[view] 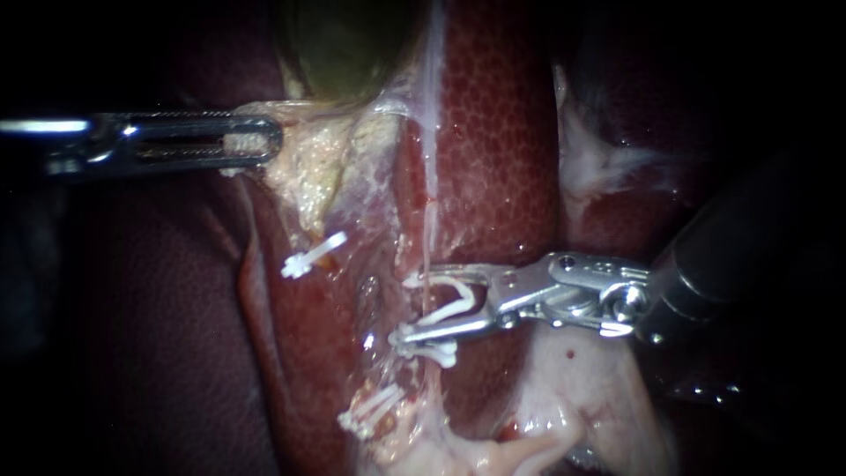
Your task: Clipping third clip right tube
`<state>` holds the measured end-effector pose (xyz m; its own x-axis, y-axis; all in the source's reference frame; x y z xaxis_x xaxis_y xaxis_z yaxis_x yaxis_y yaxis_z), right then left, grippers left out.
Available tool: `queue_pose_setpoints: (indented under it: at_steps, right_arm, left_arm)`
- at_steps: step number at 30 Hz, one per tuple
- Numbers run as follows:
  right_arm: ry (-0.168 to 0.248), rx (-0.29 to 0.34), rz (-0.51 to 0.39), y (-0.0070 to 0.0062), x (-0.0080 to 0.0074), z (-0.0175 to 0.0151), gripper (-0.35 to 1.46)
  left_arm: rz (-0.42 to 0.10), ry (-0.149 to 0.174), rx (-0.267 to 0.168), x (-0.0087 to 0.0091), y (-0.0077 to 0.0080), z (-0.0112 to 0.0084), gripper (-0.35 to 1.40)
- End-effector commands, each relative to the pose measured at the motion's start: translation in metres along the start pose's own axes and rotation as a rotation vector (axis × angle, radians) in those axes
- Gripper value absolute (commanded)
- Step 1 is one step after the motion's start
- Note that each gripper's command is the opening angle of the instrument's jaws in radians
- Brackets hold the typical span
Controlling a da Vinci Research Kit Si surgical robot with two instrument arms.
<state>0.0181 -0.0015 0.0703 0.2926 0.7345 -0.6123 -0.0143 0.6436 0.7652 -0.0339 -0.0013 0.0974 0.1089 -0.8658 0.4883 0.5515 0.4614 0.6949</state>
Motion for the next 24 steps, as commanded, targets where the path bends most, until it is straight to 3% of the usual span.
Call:
queue_pose_setpoints:
  at_steps: [1,11,24]
  right_arm:
    - [0.007,0.000,0.003,0.0001,0.0000,0.0001,0.59]
    - [0.022,0.006,0.037,0.0006,0.0002,0.0005,0.53]
    - [0.019,0.022,0.172,0.0010,-0.0001,-0.0008,0.11]
  left_arm:
    - [0.000,0.000,-0.001,0.0000,0.0000,0.0000,-0.33]
    - [0.000,-0.001,-0.001,0.0001,0.0000,0.0001,-0.33]
    - [0.000,-0.001,-0.002,0.0001,-0.0001,0.0001,-0.33]
